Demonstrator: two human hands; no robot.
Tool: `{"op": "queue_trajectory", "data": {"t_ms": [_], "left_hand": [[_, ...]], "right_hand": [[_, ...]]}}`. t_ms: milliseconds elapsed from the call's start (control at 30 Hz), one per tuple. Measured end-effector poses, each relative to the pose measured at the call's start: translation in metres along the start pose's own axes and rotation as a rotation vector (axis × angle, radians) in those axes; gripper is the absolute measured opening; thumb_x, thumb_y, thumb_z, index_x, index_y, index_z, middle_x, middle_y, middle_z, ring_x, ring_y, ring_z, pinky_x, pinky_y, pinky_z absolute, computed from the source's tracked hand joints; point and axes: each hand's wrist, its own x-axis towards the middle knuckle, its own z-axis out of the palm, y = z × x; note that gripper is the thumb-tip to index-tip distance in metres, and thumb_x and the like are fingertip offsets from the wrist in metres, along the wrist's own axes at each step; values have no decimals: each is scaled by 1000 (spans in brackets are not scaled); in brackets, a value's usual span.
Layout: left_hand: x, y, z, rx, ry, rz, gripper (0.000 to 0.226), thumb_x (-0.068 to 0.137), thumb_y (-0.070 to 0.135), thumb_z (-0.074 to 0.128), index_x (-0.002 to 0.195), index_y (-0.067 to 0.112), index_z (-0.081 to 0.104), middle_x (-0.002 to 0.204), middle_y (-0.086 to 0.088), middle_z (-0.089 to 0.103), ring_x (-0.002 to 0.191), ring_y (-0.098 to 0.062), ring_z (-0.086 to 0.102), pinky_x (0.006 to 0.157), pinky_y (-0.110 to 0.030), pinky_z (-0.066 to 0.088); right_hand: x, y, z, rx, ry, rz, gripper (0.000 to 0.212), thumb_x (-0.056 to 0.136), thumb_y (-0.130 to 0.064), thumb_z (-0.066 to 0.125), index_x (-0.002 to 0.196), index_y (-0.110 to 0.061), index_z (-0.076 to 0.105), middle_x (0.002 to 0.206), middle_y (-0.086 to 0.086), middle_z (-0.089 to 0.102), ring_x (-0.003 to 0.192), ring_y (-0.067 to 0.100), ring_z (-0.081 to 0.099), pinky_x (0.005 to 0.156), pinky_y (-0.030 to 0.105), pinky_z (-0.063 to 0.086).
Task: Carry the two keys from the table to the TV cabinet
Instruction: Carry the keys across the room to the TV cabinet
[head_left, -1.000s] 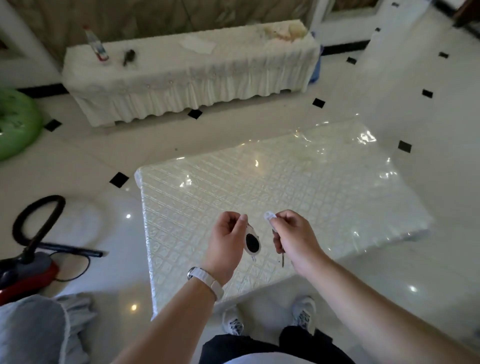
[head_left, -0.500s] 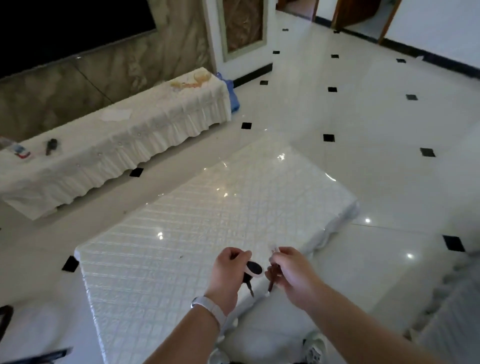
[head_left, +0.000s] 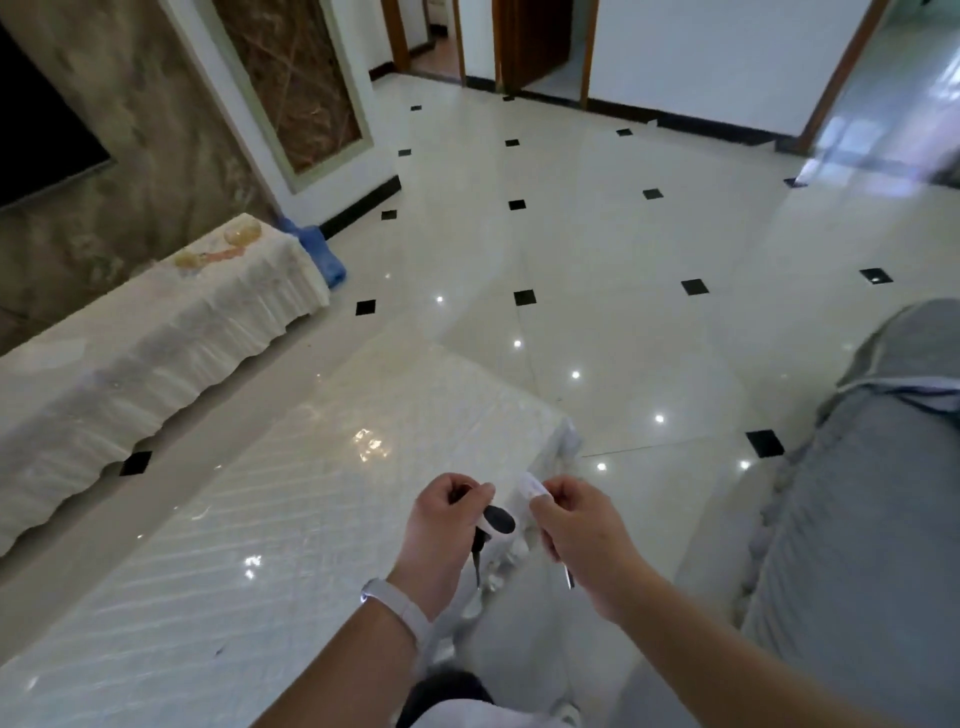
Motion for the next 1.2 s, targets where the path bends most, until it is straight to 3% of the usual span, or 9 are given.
{"op": "queue_trajectory", "data": {"t_ms": [200, 300, 433, 567, 800, 1000, 1133, 1200], "left_hand": [[50, 23, 55, 22, -101, 7, 17, 75, 25, 73, 67, 16, 61, 62, -9, 58, 55, -19, 49, 51, -32, 42], [89, 31, 83, 31, -159, 14, 20, 80, 20, 73, 63, 19, 61, 57, -1, 57, 52, -15, 52, 49, -29, 45], [152, 51, 121, -5, -208, 30, 27, 81, 21, 73, 58, 24, 59, 52, 6, 55, 48, -10, 50, 46, -24, 44], [212, 82, 153, 2, -249, 45, 18, 79, 22, 73, 65, 21, 61, 53, 8, 57, 50, -10, 53, 48, -25, 44], [299, 139, 197, 5, -331, 55, 15, 80, 19, 72, 72, 14, 61, 56, 0, 59, 44, -15, 49, 42, -26, 41], [345, 165, 237, 70, -355, 64, 15, 75, 27, 72, 69, 19, 61, 57, 2, 61, 46, -13, 51, 42, -26, 42], [371, 175, 268, 59, -338, 18, 15, 75, 28, 72, 67, 21, 61, 56, 2, 61, 45, -13, 51, 41, -24, 41], [385, 181, 286, 49, -311, 1, 16, 73, 28, 72, 67, 19, 61, 55, 1, 59, 44, -14, 49, 40, -24, 39]], "right_hand": [[46, -7, -46, 69, 108, 10, 15, 88, -21, 61, 75, -13, 64, 52, -1, 53, 41, 9, 44, 41, 22, 36], [76, -13, -67, 53, 153, 18, 14, 87, -17, 60, 74, -15, 65, 44, -7, 53, 34, 2, 40, 32, 15, 32], [131, -31, -99, 5, 257, 63, 16, 88, -22, 61, 77, -10, 63, 52, -1, 53, 37, 4, 42, 32, 16, 32], [187, -60, -121, -6, 330, 87, 22, 90, -22, 62, 72, -10, 59, 53, 3, 53, 39, 8, 44, 33, 17, 32], [264, -114, -153, 17, 451, 35, 14, 89, -17, 61, 82, -5, 63, 55, 4, 55, 39, 6, 46, 32, 16, 33], [314, -132, -190, 52, 468, 23, 20, 89, -22, 62, 81, -4, 62, 57, 6, 54, 43, 9, 47, 35, 18, 34], [352, -132, -218, 99, 426, 39, 20, 89, -23, 63, 81, -5, 62, 58, 7, 56, 49, 15, 48, 47, 30, 41], [375, -132, -235, 115, 384, 53, 20, 88, -25, 62, 82, -6, 62, 58, 6, 56, 49, 15, 48, 47, 30, 40]]}}
